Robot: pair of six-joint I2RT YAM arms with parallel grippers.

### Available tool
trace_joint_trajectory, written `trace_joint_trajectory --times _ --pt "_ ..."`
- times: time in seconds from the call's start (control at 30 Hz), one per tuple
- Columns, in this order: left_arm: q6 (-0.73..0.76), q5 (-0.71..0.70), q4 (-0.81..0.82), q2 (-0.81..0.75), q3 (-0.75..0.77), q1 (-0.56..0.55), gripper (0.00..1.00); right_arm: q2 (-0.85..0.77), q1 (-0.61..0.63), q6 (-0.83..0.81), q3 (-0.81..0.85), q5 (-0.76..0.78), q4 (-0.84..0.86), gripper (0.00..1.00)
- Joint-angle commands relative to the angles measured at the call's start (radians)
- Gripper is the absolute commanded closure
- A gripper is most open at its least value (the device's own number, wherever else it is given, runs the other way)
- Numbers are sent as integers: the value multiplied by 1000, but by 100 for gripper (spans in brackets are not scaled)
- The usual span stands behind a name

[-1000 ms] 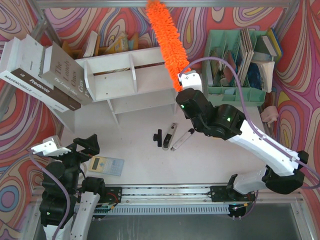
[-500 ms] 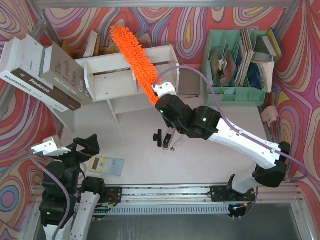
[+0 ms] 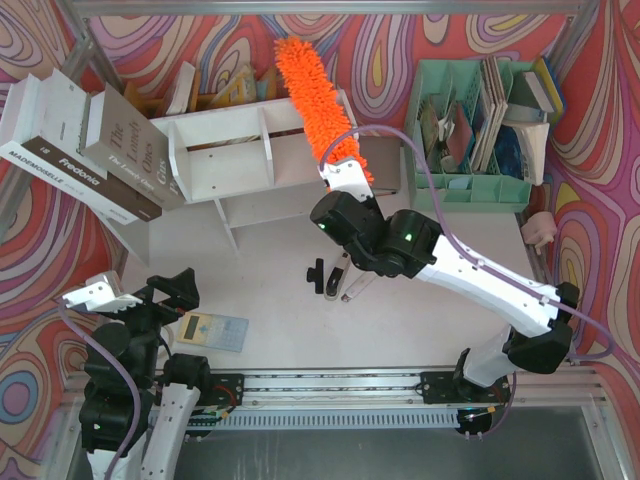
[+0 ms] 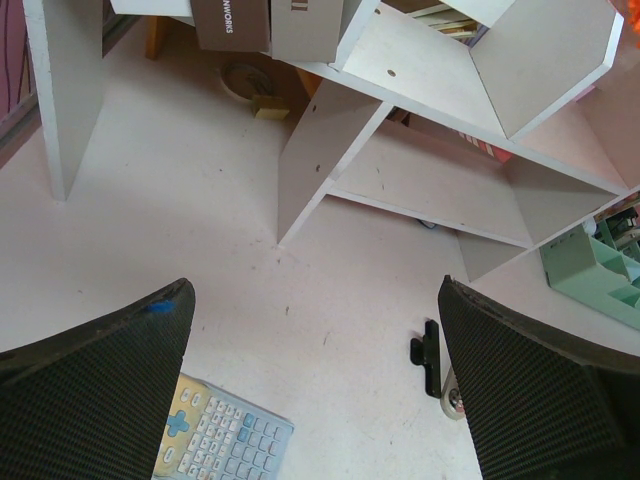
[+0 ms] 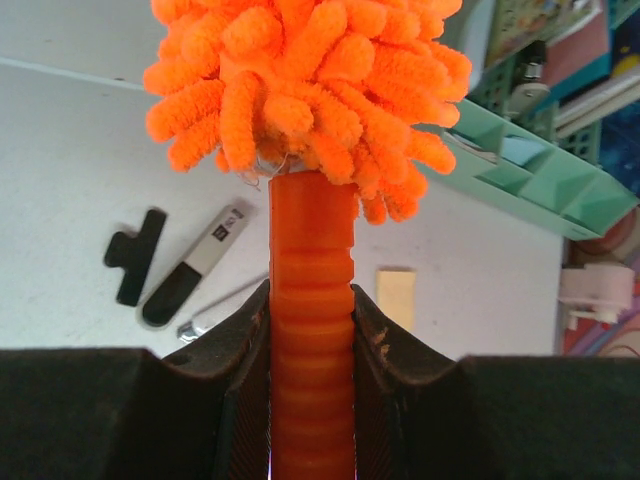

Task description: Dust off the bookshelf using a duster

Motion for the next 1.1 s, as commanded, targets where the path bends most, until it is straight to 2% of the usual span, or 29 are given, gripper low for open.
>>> trace_joint_trajectory --times 0.0,0.13,0.3,0.57,0.83,1.07 --pt "-5 3 26 -8 -11 5 2 -61 -3 51 90 168 -76 100" --pt "-5 3 26 -10 -11 5 2 -132 -3 -24 123 185 -24 100" --pt "-5 3 26 -9 -11 6 1 -186 -4 -113 121 102 82 100" --pt "-5 2 26 -5 -10 6 1 -167 -3 -127 35 -161 181 100" --pt "-5 3 27 -3 -11 7 2 -100 -3 -86 -5 -157 134 100" --pt "-5 4 27 -6 -11 7 1 -32 -3 -40 -13 -76 49 100"
